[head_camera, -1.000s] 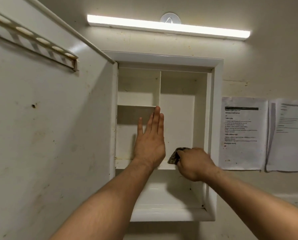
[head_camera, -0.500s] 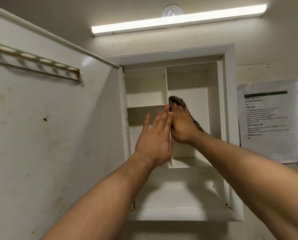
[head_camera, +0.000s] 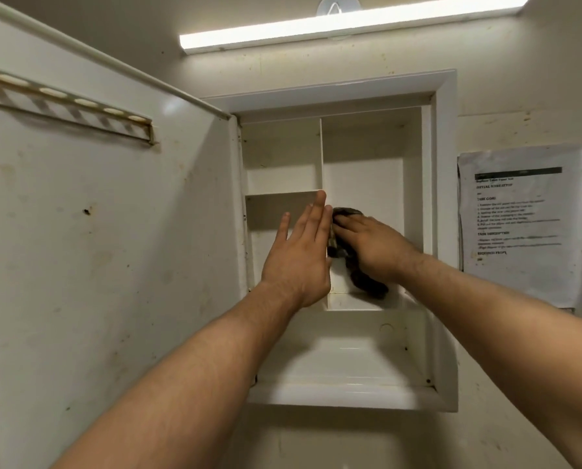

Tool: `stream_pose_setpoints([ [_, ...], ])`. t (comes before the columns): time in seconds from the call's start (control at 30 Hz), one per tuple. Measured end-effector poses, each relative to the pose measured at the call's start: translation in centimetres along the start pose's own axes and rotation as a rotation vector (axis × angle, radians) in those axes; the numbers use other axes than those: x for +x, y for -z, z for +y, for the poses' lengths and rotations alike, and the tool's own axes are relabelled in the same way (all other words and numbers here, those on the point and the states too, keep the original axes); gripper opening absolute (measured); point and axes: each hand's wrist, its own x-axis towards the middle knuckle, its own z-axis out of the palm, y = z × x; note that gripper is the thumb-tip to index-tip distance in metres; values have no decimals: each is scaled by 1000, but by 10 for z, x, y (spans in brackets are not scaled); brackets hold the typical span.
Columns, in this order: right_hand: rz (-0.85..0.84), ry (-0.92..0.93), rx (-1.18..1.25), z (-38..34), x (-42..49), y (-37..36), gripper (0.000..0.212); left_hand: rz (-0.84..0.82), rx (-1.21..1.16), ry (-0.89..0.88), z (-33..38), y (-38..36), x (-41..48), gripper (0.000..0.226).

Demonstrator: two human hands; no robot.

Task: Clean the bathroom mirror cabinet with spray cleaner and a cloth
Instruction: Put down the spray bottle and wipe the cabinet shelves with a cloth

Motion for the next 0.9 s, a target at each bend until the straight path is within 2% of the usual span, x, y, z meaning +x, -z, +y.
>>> stream_pose_setpoints([
  [0.1,-98,-42,239,-18,-10,-19,72,-6,-33,17,4,-3,0,84],
  [0.17,-160,-149,512,-27,-23,-28,55,0,-51,27,6,-4,2,87],
  [0.2,-189,-184,556,-30,-31,-31,47,1,-63,30,7,-4,2,87],
  [0.33,-320,-189,390,-36,-31,-30,33,15,-36,53,9,-7,0,89],
  [0.47,-563,-196,183,-43,-13,-4,16,8,49,57,7,-5,-3,84],
  [0.6,-773,-198,-390,-38,-13,20,17,-13,90,21,4,5,-5,79],
  [0.67,-796,-192,-513,-32,-20,19,21,-25,83,1,2,10,-5,81],
  [0.73,-763,-241,-446,-30,-22,13,25,-27,58,-3,0,15,-6,83],
  [0.8,-713,-357,-245,-30,-20,8,28,-22,45,-16,-1,17,-6,82],
  [0.9,-607,-462,-44,-38,-8,0,21,-6,29,-21,-1,16,-11,79],
])
